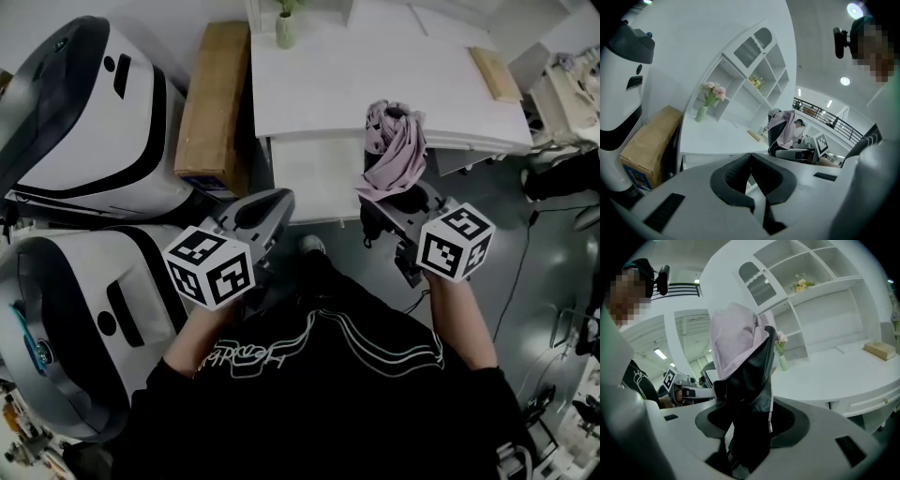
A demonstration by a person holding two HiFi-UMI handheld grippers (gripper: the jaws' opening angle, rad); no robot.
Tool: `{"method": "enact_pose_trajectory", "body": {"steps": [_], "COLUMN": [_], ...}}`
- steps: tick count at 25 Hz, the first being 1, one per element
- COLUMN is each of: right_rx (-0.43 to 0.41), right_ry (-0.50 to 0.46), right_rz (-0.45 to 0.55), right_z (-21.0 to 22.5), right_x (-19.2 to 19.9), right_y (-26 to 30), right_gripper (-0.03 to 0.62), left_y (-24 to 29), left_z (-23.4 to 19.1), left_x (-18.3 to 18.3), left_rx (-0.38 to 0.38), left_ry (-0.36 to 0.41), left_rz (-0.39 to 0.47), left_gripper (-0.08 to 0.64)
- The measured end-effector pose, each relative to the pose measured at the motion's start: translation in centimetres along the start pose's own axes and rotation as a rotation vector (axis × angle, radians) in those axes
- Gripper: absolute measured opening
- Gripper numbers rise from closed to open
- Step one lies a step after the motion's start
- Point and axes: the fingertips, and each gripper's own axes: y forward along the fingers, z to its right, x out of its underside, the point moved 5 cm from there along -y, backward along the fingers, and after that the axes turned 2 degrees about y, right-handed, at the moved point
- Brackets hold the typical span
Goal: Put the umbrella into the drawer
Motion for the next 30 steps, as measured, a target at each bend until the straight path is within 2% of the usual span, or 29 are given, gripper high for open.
{"method": "enact_pose_trajectory", "body": {"steps": [5,11,21,30], "right_rx": [-0.009,-0.013,-0.089,-0.083], "right_ry": [-0.048,-0.160,-0.350,-0.457], "right_rz": [-0.083,-0.211,-0.484,-0.715], "right_z": [3.7,7.1,9.5,12.1], "right_x": [-1.2,-1.2,3.8,9.8], "right_y": [3.3,7.8,13.5,18.6], "right_gripper": [0.225,0.225,0.225,0.225], "left_y": [3.0,5.5,6.5,6.2], "left_z": [-2.8,-5.8,-9.2,-12.3], "left_x": [-1.5,-1.9,-0.3,0.9], "left_rx": [-0.035,-0.070,-0.116,-0.159], "left_ry": [-0.031,-0.069,-0.137,-0.187], "left_rz": [-0.015,-0.030,-0.071,-0.089], "left_gripper": [0.020,0.020,0.020,0.020]}}
